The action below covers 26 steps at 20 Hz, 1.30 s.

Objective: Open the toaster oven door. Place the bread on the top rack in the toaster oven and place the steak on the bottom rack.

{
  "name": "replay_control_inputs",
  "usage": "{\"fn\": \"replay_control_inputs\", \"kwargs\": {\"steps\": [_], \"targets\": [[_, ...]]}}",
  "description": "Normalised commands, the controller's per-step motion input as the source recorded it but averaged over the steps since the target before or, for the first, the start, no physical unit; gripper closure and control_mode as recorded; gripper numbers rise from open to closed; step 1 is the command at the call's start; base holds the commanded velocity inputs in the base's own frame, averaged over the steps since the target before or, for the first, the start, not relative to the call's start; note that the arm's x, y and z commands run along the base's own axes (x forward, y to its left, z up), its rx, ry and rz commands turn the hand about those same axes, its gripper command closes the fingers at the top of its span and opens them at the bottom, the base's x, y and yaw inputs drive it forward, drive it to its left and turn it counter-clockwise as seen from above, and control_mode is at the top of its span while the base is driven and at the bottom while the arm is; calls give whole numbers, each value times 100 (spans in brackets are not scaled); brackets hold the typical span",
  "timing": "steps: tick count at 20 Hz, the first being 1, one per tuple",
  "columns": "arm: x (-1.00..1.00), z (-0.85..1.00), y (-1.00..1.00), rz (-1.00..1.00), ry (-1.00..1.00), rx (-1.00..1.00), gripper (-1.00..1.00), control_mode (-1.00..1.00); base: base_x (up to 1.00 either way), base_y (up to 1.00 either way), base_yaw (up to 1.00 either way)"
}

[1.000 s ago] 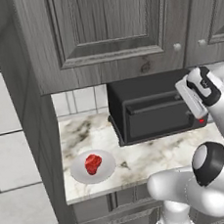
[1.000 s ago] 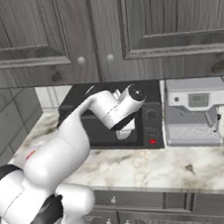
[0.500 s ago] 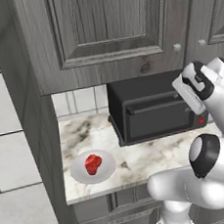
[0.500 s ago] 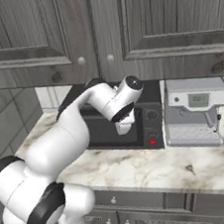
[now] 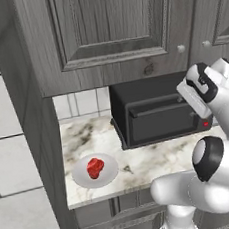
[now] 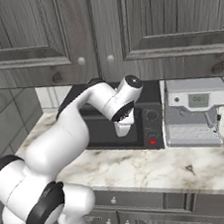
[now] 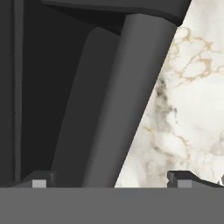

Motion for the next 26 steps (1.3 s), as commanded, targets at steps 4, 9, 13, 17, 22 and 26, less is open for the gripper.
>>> {"fn": "replay_control_inputs", "kwargs": {"steps": [4,9,13,17,22,26], "targets": [[-19,-94,19,-2,6,0,-100,-100,0,0,0],[-4,-94,19,-8,4,4,-100,-100,0,0,0],[0,-94,27,-21,7,3,-100,-100,0,0,0],[0,-94,32,-30,8,0,-100,-100,0,0,0],[-5,-94,30,-27,3,0,-100,-100,0,0,0],[-15,-94,27,-18,0,0,-100,-100,0,0,0]]}}
